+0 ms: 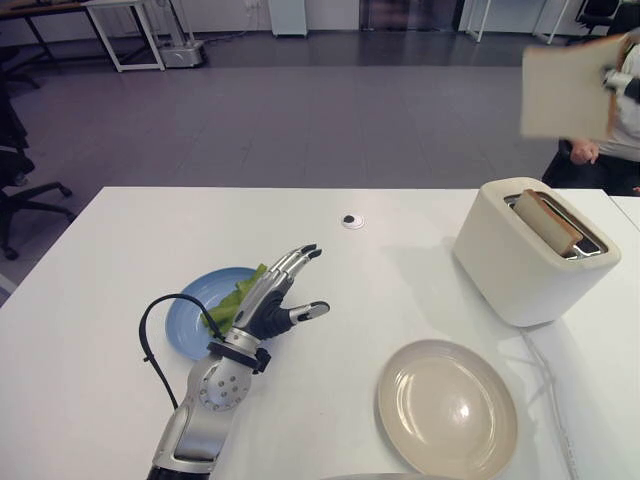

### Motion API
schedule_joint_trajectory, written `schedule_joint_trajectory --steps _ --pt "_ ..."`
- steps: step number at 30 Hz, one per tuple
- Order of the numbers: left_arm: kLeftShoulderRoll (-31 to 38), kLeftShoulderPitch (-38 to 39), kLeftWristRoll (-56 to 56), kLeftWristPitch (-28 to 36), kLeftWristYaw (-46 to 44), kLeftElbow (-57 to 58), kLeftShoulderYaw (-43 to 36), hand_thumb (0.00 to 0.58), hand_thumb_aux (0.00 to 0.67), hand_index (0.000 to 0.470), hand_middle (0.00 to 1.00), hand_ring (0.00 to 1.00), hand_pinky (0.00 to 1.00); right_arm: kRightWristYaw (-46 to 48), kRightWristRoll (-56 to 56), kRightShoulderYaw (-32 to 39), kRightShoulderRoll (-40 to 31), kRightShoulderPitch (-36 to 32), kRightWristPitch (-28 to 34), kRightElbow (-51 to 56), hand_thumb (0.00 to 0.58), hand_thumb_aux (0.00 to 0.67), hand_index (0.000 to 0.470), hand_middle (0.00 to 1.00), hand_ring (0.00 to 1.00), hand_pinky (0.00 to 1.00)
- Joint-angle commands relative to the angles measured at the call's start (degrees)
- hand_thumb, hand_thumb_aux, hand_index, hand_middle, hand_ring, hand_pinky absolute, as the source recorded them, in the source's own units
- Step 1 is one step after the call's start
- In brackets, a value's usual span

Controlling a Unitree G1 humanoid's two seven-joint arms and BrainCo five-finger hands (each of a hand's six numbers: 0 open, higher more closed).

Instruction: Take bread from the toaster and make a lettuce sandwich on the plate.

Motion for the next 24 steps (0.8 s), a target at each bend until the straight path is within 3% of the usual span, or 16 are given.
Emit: schedule_joint_trajectory --steps 1,4,6,9,15,24 --pt "0.5 -0.4 -1.2 0.1 -0.1 1.7 1.4 0.000 0.000 0.000 0.00 0.00 0.00 16.7 17.4 -4.8 5.0 0.7 10.6 -10.7 0.580 0.670 0.470 0.00 0.00 0.00" --pt "0.9 -1.2 -1.6 -0.3 -0.4 2.4 1.8 0.000 0.000 0.000 0.00 0.00 0.00 36.5 32.1 -0.9 7.1 11.6 24.8 -28.6 0.580 0.670 0.470 0.00 0.00 0.00" --pt "1.5 -1.9 -1.8 -0.6 -0.6 2.9 2.3 0.000 0.000 0.000 0.00 0.00 0.00 47.0 37.3 4.0 5.8 21.9 30.1 -40.0 0.580 0.670 0.470 0.00 0.00 0.00" --pt "2.2 -2.4 -1.9 -0.7 -0.6 3.5 3.1 0.000 0.000 0.000 0.00 0.00 0.00 53.3 38.7 8.6 5.2 30.6 34.8 -49.0 0.580 0.670 0.470 0.00 0.00 0.00" --pt "2.7 -2.8 -2.1 -1.0 -1.0 3.9 3.9 0.000 0.000 0.000 0.00 0.00 0.00 62.5 36.7 14.0 1.7 41.0 37.4 -57.7 0.580 0.670 0.470 0.00 0.00 0.00" --pt "2.9 -2.5 -1.9 -0.6 -0.9 3.4 4.2 0.000 0.000 0.000 0.00 0.00 0.00 63.6 31.2 16.5 3.0 44.9 34.7 -56.3 0.580 0.670 0.470 0.00 0.00 0.00"
